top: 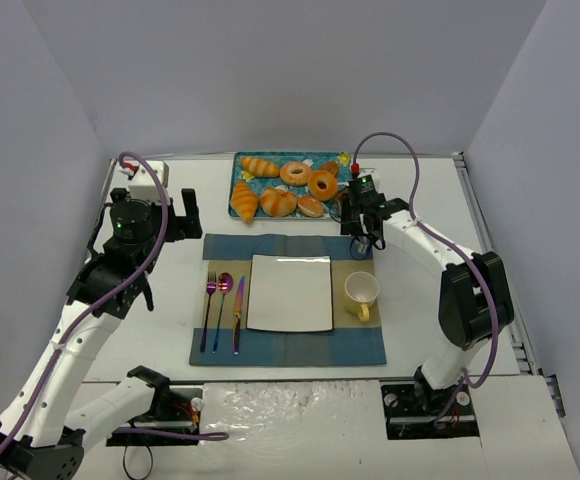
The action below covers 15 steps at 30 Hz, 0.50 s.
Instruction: Place the bread
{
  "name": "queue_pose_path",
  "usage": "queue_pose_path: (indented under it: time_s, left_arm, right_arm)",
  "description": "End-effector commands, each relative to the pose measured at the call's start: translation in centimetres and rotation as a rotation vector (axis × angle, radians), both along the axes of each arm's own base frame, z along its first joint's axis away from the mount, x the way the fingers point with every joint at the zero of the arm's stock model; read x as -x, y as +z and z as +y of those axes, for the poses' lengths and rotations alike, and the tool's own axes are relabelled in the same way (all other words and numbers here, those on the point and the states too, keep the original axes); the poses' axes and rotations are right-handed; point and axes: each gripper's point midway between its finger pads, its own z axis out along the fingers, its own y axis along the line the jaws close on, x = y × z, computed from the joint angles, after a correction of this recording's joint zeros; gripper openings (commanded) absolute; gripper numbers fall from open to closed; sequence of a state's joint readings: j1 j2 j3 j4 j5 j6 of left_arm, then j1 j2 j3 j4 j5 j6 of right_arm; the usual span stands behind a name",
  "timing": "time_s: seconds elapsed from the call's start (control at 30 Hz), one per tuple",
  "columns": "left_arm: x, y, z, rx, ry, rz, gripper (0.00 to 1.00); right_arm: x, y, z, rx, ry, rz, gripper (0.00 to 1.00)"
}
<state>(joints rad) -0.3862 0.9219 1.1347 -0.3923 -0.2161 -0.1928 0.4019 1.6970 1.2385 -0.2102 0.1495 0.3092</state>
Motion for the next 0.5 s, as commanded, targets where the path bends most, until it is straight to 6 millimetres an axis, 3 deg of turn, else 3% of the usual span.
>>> queue_pose_path:
  time_s: [0.0,0.47]
  left_arm:
    - [-0.6,2.2,-0.1,0.012,0.007,-0.076,0.97]
    - [-0.5,2.2,-0.2,0.012,0.005,-0.077,0.97]
  right_arm:
    - [-0.5,4.8,-0.1,-0.018,-0.012,-0.116,0.02]
    - [0.6,7.1,-0.1,-0.050,0.003,-0.144,0.00]
